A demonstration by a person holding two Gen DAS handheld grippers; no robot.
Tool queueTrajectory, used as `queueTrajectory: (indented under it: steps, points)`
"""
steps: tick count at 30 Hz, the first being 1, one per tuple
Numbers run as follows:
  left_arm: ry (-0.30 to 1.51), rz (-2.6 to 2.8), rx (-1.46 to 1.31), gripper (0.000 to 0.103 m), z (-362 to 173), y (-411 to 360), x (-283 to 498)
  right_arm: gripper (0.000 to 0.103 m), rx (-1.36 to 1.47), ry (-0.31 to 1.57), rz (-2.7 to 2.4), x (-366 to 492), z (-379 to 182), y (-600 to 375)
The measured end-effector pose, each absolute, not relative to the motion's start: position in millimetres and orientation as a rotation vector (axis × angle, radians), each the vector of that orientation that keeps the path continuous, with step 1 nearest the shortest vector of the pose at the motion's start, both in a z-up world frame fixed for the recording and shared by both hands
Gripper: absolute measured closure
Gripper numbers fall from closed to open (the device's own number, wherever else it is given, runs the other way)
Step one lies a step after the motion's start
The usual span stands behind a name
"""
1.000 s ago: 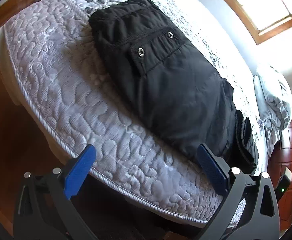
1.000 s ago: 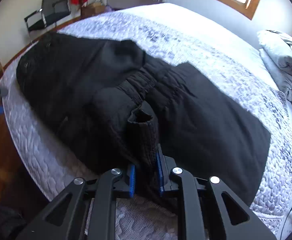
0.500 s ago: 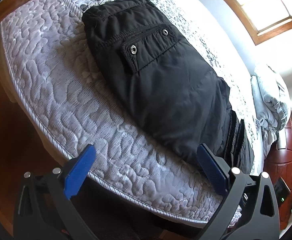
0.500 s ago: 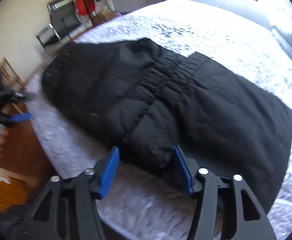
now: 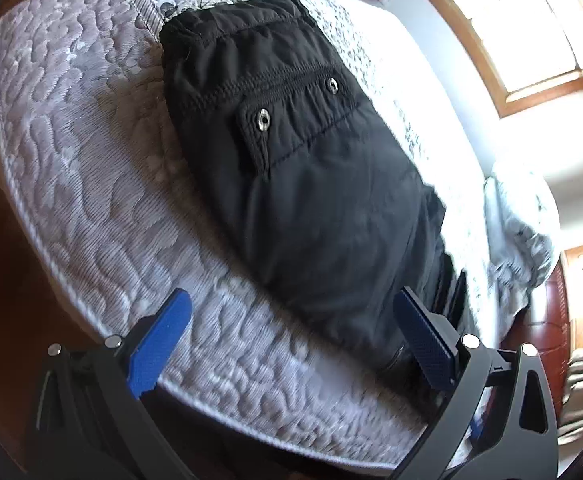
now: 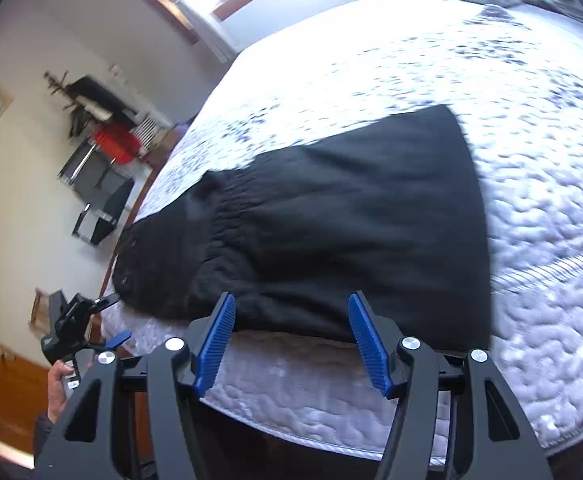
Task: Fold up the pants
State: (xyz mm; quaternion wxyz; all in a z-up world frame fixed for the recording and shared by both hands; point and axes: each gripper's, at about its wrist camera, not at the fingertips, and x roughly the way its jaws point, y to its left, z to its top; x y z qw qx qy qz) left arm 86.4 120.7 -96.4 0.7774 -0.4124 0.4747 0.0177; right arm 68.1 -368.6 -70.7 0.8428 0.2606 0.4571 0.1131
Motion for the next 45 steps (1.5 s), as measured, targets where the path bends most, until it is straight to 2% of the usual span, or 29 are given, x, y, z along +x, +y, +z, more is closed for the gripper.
queueTrajectory:
  steps: [9,18,31,45]
  points:
    - [0.886,0.097,-1.192,0.003,-116.3,170.0,102.1,0.042,0.502,0.980,0.220,62.3,-72.4,-368.6]
    - [0.868,0.096,-1.387,0.003,-145.8,194.8,123.6,0.041,0.475,1.008,0.221,66.5,-76.3,-361.4]
    - [0.883,0.104,-1.422,0.003,-157.5,208.4,132.3,0.041,0.458,1.019,0.216,73.1,-78.1,-358.7]
    - [0.874,0.060,-1.425,0.003,-144.8,209.7,153.5,0.041,0.462,1.023,0.195,72.2,-80.1,-364.4]
